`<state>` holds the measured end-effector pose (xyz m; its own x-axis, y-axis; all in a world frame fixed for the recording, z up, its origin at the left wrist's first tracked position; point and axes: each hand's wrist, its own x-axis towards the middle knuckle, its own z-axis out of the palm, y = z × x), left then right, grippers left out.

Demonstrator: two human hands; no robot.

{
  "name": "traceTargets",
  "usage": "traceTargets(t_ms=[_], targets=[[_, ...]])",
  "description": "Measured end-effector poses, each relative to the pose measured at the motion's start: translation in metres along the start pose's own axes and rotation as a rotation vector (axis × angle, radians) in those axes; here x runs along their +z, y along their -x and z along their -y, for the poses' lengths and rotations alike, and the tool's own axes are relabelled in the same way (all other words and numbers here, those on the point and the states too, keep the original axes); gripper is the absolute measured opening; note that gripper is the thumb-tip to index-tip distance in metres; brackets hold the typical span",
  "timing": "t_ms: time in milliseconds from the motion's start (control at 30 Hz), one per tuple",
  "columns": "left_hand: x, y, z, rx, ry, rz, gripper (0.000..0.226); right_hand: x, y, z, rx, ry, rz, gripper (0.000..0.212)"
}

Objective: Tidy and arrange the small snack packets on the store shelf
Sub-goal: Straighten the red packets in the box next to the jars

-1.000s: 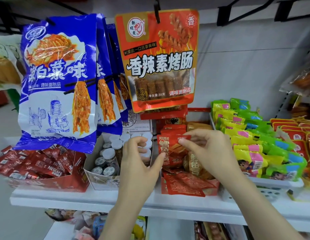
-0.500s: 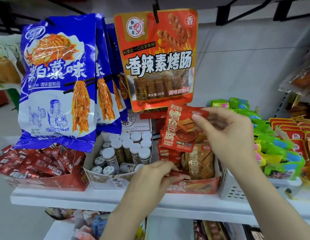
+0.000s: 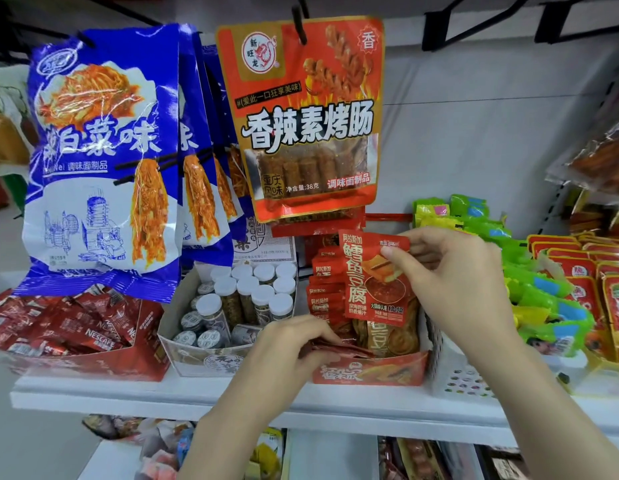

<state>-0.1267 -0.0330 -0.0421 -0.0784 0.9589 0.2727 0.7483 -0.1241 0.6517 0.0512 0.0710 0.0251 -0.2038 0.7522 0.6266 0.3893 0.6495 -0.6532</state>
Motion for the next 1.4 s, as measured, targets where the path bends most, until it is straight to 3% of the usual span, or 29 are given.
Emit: traceTargets(t_ms=[133, 200, 300, 533, 733, 867, 967, 1067, 1100, 1167, 1267, 1333, 1400], targets=[[-0.005, 0.003, -0.005, -0.145, 0.176, 0.028, 0.029, -0.004, -0.006, -0.005, 0.096, -0.121, -0.012, 0.019], [-0.009, 0.003, -0.009, -0.202, 0.381, -0.036, 0.042, -0.006, -0.01, -0.007, 0.16, -0.217, -0.013, 0.016], [-0.012, 0.0, -0.012, -0.245, 0.499, -0.187, 0.048, -0.008, -0.012, -0.005, 0.239, -0.387, -0.016, 0.018], [-0.015, 0.004, -0.02, -0.205, 0.794, -0.139, 0.02, -0.009, -0.013, 0.007, 0.425, -0.728, 0.017, 0.013], [-0.022, 0.006, -0.021, -0.229, 0.88, -0.164, 0.029, -0.007, -0.013, 0.011, 0.464, -0.774, 0.04, 0.019], [-0.019, 0.004, -0.026, -0.224, 0.995, -0.209, 0.029, -0.004, -0.013, 0.007, 0.489, -0.781, 0.06, 0.005], [-0.014, 0.0, -0.04, -0.238, 1.086, -0.262, 0.033, 0.001, -0.012, 0.006, 0.497, -0.819, 0.09, 0.009], [-0.007, -0.003, -0.048, -0.227, 0.94, -0.447, 0.019, 0.009, -0.009, 0.004, 0.443, -0.647, -0.048, 0.02], [-0.007, -0.003, -0.05, -0.168, 0.806, -0.536, 0.008, 0.01, -0.008, 0.004, 0.389, -0.502, -0.083, 0.027], [-0.008, -0.004, -0.047, 0.104, 0.391, -0.674, 0.013, 0.012, -0.006, 0.006, 0.354, -0.439, -0.012, 0.04], [-0.003, -0.005, -0.043, 0.403, -0.074, -0.675, 0.017, 0.012, -0.001, 0.013, 0.461, -0.71, 0.241, 0.053], [0.0, -0.004, -0.04, 0.424, -0.14, -0.607, 0.022, 0.011, -0.001, 0.014, 0.473, -0.698, 0.237, 0.035], [-0.001, 0.0, -0.036, 0.337, -0.082, -0.48, 0.043, 0.009, -0.001, 0.013, 0.498, -0.725, 0.16, 0.019]])
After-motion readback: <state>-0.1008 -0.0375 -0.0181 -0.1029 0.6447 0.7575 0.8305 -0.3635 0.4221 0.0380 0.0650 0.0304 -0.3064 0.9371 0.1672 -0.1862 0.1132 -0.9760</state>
